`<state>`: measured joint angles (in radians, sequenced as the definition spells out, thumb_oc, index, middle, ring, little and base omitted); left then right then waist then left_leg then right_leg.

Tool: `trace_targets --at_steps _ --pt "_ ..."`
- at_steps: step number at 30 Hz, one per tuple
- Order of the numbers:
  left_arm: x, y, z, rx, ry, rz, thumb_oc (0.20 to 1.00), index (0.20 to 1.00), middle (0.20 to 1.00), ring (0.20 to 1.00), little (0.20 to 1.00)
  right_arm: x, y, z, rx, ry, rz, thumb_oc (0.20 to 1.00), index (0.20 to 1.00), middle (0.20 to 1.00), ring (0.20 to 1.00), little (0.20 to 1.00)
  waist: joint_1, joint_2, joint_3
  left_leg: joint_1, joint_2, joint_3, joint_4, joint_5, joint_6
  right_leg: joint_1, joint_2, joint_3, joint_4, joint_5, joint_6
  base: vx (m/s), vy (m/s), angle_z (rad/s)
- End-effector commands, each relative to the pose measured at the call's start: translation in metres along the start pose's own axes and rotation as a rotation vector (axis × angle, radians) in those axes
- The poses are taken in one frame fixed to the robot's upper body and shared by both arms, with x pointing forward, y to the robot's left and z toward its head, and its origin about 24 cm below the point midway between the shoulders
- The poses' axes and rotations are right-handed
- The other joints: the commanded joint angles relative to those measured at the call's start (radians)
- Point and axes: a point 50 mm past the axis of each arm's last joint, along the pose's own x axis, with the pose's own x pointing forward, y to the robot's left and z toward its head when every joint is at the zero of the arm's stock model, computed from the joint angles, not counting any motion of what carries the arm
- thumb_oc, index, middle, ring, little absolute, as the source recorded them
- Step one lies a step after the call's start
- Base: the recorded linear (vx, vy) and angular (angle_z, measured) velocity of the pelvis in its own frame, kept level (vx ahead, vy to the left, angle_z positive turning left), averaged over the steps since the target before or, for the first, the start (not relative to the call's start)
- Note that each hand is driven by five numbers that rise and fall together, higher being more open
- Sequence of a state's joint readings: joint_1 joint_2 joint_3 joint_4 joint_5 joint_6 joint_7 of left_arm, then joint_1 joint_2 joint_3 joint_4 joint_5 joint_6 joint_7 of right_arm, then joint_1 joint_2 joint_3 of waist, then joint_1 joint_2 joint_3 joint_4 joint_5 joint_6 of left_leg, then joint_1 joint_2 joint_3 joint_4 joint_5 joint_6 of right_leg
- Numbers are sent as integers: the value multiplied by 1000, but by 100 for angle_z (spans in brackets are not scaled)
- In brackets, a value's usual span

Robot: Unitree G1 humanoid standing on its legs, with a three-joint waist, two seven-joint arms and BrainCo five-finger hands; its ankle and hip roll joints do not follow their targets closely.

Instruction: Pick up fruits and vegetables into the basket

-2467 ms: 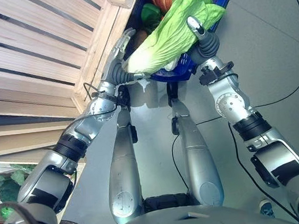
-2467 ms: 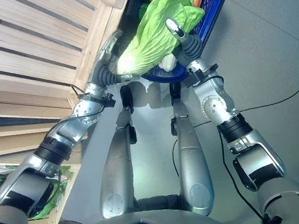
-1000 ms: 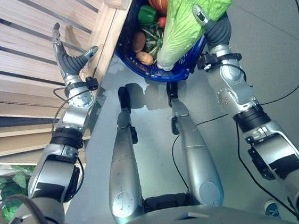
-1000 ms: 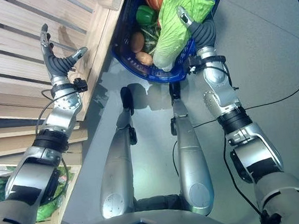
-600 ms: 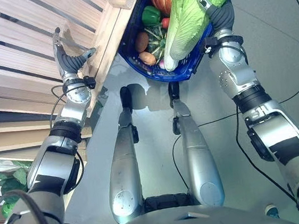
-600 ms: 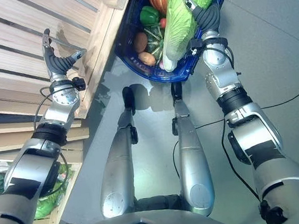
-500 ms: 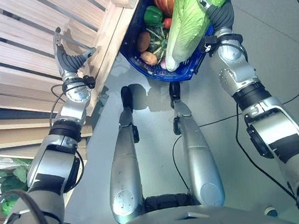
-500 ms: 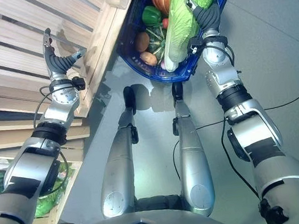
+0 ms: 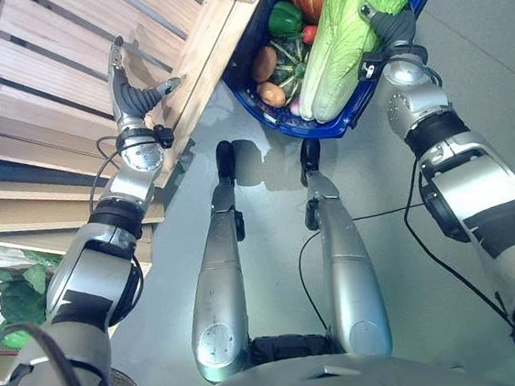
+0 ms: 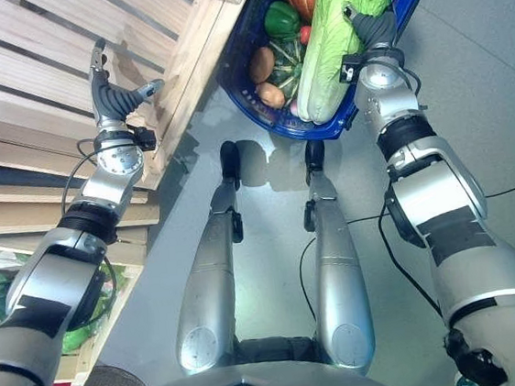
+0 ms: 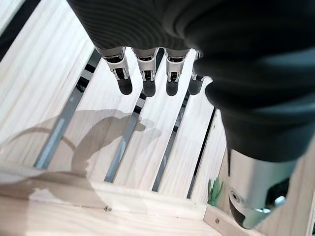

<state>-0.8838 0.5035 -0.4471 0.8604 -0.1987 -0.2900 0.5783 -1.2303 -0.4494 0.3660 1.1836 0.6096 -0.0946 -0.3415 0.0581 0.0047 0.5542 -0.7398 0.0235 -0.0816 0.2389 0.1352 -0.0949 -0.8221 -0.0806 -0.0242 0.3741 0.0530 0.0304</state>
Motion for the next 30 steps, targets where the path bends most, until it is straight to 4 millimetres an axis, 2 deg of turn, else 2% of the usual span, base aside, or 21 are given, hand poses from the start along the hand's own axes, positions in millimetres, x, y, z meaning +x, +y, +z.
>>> trace_targets --at_steps 1,3,4,5,6,17,30 --pt "2 -2 6 -67 -21 37 1000 1000 1000 1000 1000 6 -25 5 12 13 -101 200 200 200 200 200 -1 80 -34 -40 -84 23 94 -98 47 17 36 -78 41 -76 23 7 -3 7" --pt "2 -3 7 -69 -22 37 1000 1000 1000 1000 1000 6 -27 3 16 31 -118 200 200 200 200 200 0 82 -34 -46 -84 23 97 -98 47 10 37 -78 46 -77 23 6 -1 8" --pt "1 -4 7 -69 -23 37 1000 1000 1000 1000 1000 6 -30 1 21 52 -132 228 228 228 228 228 1 83 -34 -51 -83 22 99 -99 48 6 37 -77 49 -78 22 7 3 5" --pt "1 -5 7 -71 -25 37 1000 1000 1000 1000 1000 6 -33 -1 28 75 -151 890 890 890 890 890 2 84 -34 -54 -84 22 99 -98 49 1 39 -78 50 -78 21 0 0 0" --pt "0 -5 7 -72 -25 37 1000 1000 1000 1000 1000 6 -34 -2 30 86 -161 1000 1000 1000 1000 1000 2 85 -34 -54 -84 21 98 -97 49 0 39 -78 50 -78 21 0 0 0" --pt "0 -7 8 -81 -26 37 1000 1000 1000 1000 1000 7 -47 -8 20 131 -212 1000 1000 1000 1000 1000 -2 89 -34 -57 -84 21 96 -95 48 -5 38 -72 47 -73 24 0 0 0" --pt "-4 -6 0 -71 -1 34 1000 1000 1000 1000 1000 5 -48 -16 9 124 -217 1000 1000 1000 1000 1000 -2 87 -34 -10 -86 15 71 -94 50 38 40 -69 26 -69 24 -3 2 0"
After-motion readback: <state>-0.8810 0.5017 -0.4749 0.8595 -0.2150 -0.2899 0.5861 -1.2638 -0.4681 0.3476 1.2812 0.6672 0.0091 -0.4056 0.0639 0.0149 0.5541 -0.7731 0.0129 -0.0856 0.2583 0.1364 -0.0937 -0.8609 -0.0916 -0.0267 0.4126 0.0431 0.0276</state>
